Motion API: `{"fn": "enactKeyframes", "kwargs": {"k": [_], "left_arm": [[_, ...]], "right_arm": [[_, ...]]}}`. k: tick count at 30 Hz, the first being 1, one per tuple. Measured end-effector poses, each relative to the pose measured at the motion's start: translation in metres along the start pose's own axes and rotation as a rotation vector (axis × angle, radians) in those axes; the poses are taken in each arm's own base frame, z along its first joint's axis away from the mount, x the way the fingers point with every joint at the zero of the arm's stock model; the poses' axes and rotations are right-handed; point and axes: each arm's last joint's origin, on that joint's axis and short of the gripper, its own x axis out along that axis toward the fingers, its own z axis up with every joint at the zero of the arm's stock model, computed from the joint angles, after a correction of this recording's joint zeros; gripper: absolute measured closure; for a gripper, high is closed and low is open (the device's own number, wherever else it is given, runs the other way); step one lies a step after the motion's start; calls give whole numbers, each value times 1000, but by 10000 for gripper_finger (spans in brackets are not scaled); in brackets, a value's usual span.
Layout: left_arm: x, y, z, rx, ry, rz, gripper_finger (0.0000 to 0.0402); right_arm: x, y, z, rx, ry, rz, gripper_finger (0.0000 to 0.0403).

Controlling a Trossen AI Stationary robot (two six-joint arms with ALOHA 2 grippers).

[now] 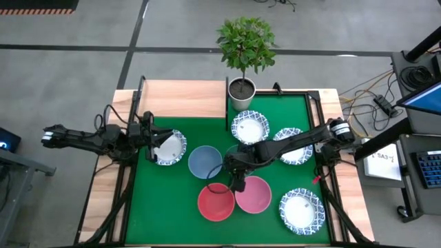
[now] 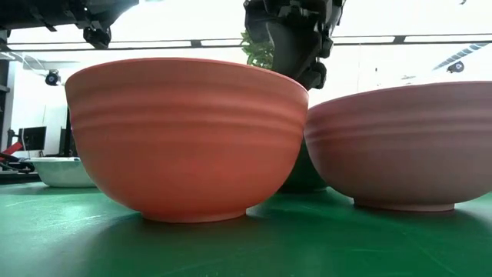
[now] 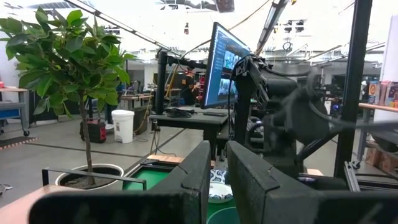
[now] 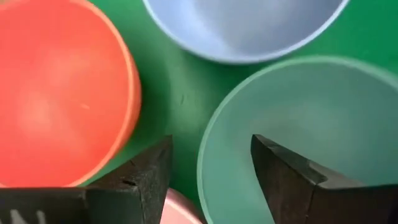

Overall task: Place and stack bowls onto a shelf
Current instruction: Put the green bowl on the shelf

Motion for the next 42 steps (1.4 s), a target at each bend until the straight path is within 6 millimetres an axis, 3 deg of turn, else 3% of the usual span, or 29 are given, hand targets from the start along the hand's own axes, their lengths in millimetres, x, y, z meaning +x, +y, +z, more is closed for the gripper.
{"fn": "enactKeyframes", "kwargs": {"k": [4, 9, 21, 24, 31, 36, 42], "left_arm": [[0, 0, 0, 0, 0, -1, 363], [0, 0, -1, 1, 4, -1, 363], [1, 0, -1, 7, 8, 0, 363], [1, 0, -1, 9, 8, 0, 363], [1, 0, -1, 14, 8, 2, 363], [1, 1, -1, 14, 8, 36, 363], [0, 1, 0, 11, -1, 38, 363]], "right_arm": [[22, -1, -4, -2, 58, -28, 201], [36, -5, -5, 8, 86, -47, 228], [35, -6, -4, 22, 97, -22, 380], [31, -6, -4, 21, 90, -21, 387], [-3, -4, 2, 22, 40, 21, 391], [-40, 2, 16, 11, -66, 56, 391], [-68, 11, 34, -61, -171, 100, 391]]}}
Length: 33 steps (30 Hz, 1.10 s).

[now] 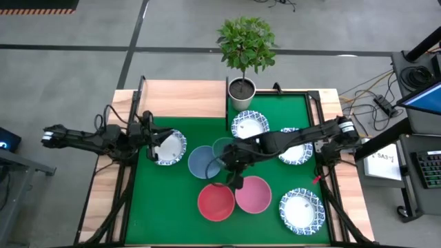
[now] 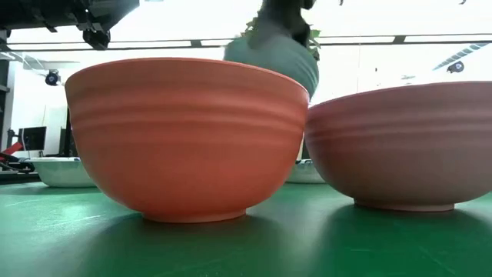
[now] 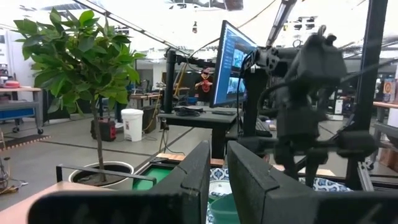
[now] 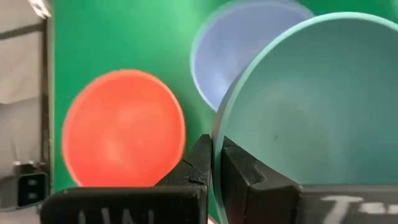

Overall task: Place and stack bowls onto a shelf
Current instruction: Put the green bowl on the shelf

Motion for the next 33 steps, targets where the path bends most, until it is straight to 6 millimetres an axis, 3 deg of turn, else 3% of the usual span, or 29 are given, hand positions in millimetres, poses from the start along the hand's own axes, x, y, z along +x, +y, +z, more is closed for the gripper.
{"fn": "enactKeyframes", "kwargs": {"k": [9, 15, 23, 27, 33], "left_arm": [[-14, 5, 15, -58, -78, -24, 363], [-25, 8, 19, -104, -107, -38, 363], [-35, 8, 26, -142, -172, -181, 363], [-39, 9, 27, -160, -189, -197, 363], [-43, 10, 28, -162, -198, -217, 363]], "right_arm": [[-30, 12, 35, -214, -208, 40, 391], [-40, 4, 59, -404, -394, -48, 391], [-29, -30, 92, -516, -602, -166, 391], [-8, -57, 99, -515, -583, -227, 391], [6, -104, 105, -428, -533, -346, 391]]}}
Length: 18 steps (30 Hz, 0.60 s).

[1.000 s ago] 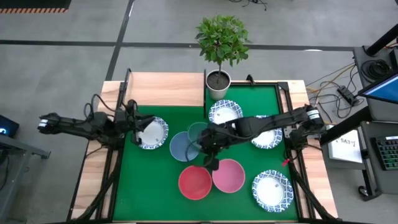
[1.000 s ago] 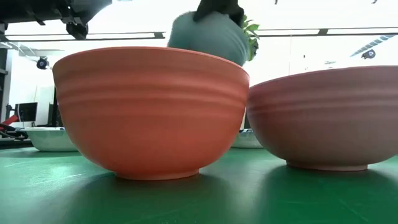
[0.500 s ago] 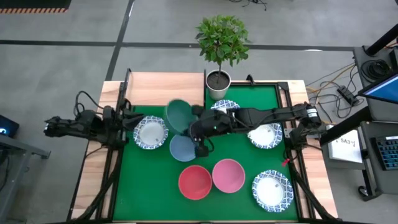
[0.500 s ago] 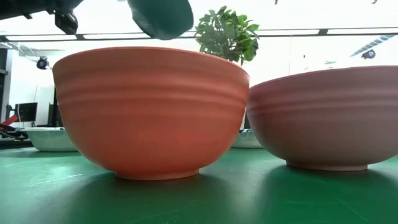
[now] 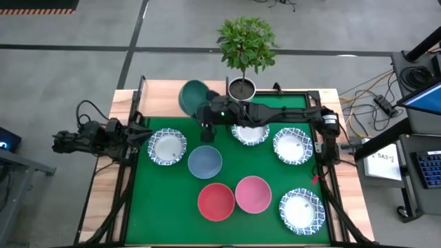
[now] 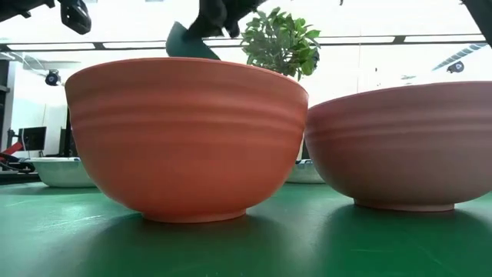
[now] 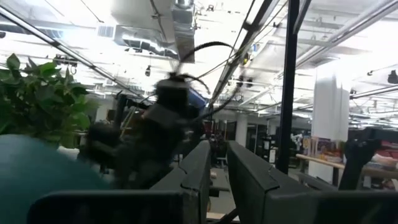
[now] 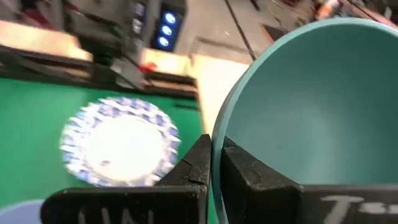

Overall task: Place and stack bowls onto a shelf
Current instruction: Put the green bowl on the shelf

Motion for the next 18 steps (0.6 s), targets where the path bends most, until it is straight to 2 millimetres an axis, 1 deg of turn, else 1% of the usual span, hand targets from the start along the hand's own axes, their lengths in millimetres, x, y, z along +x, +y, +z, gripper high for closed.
{"fn": "enactKeyframes", "kwargs": {"k": [3, 9, 15, 18], "left_arm": [[-2, 0, 1, -1, -6, 0, 363], [-4, 0, 1, 0, -6, 0, 363], [-3, 0, 1, 3, -5, 0, 363], [-4, 0, 1, 3, -5, 0, 363]], "right_arm": [[8, -11, -11, 5, 52, -29, 391], [11, -27, -23, 14, 124, -78, 391], [14, -29, -26, 7, 137, -80, 390], [20, -31, -33, 12, 156, -84, 390]]}}
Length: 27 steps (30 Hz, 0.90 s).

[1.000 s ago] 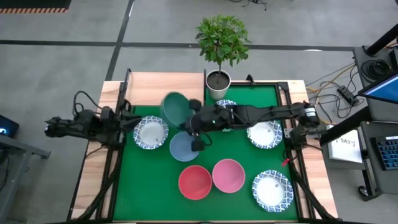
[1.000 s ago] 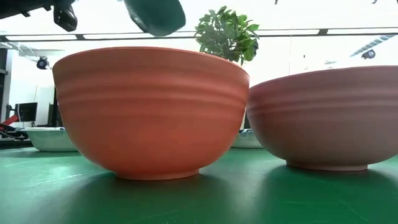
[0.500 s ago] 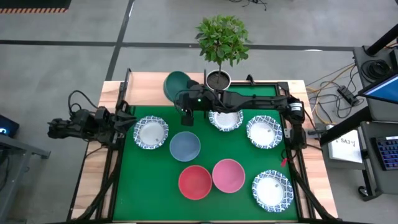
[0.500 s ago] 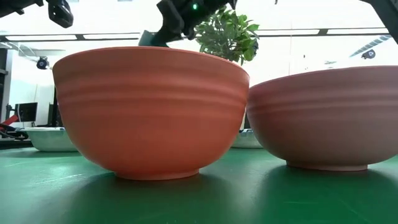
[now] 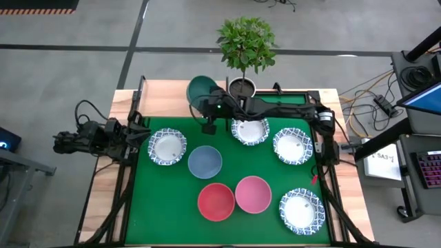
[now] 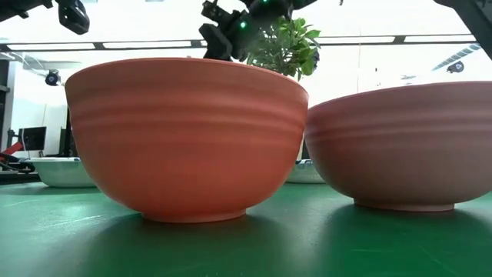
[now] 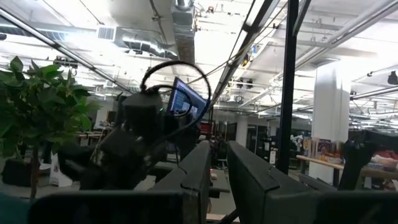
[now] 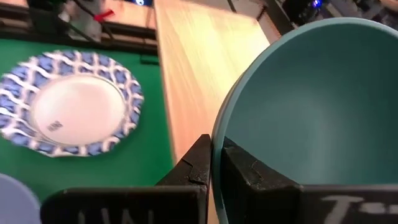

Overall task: Place and stack bowls onto a shelf
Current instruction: Put the green bowl on the shelf

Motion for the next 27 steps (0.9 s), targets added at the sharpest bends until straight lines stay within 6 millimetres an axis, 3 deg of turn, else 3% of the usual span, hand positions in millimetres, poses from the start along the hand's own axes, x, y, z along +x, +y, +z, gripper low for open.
{"fn": "enactKeyframes", "kwargs": {"k": [11, 27], "left_arm": [[0, 0, 0, 0, 0, 0, 363], [0, 0, 0, 1, 2, 0, 363]], "right_arm": [[26, 2, -19, -9, 69, -18, 390], [25, 0, -17, 12, 63, -67, 393]]}}
